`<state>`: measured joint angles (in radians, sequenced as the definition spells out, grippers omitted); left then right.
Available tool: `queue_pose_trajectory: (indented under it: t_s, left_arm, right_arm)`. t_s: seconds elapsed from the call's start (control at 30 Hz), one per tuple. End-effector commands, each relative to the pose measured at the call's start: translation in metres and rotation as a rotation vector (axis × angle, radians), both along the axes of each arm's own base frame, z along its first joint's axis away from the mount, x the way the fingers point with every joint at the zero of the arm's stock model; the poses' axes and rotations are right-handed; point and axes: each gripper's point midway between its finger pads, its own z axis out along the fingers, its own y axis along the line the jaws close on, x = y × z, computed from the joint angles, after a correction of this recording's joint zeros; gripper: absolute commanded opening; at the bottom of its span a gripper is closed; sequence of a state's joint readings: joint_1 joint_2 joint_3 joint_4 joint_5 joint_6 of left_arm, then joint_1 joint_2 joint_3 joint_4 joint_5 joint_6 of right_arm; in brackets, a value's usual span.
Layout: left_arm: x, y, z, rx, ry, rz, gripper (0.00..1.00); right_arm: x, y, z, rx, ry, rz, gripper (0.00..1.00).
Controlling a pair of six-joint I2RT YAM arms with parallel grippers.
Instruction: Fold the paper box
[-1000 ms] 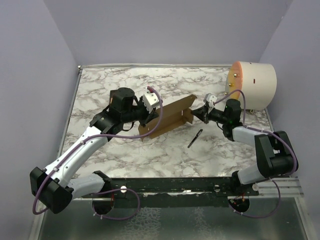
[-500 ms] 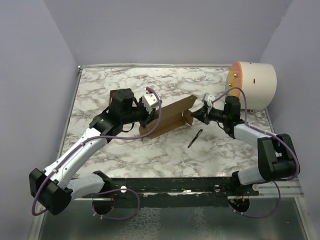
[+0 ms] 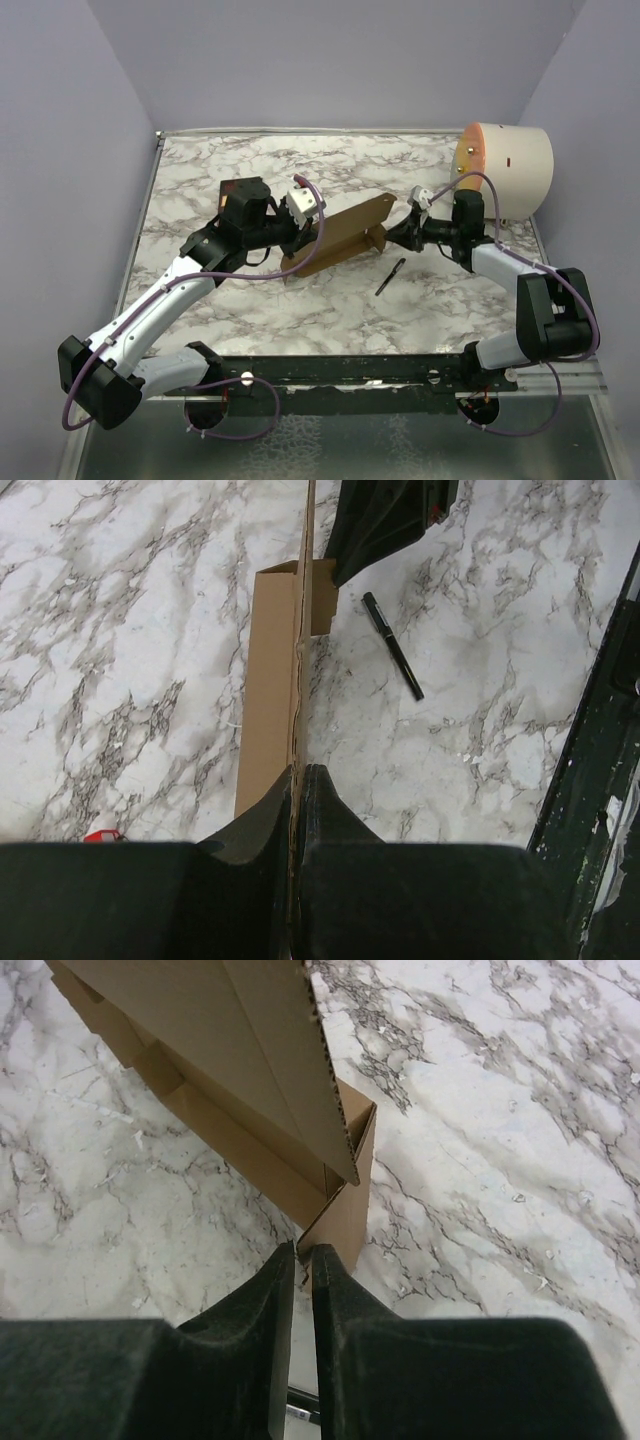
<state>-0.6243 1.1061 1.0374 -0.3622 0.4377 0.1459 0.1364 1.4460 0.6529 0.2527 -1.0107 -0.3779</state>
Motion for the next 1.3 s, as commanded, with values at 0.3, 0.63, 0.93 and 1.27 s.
queue_pose_trajectory:
  t_s: [0.3, 0.63, 0.93, 1.27]
  left_arm:
    - [0.0, 0.004, -0.006, 0.028, 0.047, 0.041, 0.0]
    - [-0.001, 0.006, -0.006, 0.032, 0.043, 0.045, 0.0]
    - [-0.002, 0.005, -0.005, 0.03, 0.041, 0.038, 0.0]
    - [-0.001, 0.003, -0.004, 0.023, 0.044, 0.033, 0.0]
  right_arm:
    - [-0.012, -0.01, 0.03, 0.096, 0.006, 0.107, 0.3]
    - [-0.016, -0.022, 0.062, 0.101, -0.128, 0.171, 0.41]
    - [0.048, -0.048, 0.071, 0.054, -0.095, -0.139, 0.23]
    - [0.077, -0.042, 0.018, 0.023, 0.1, -0.141, 0.12]
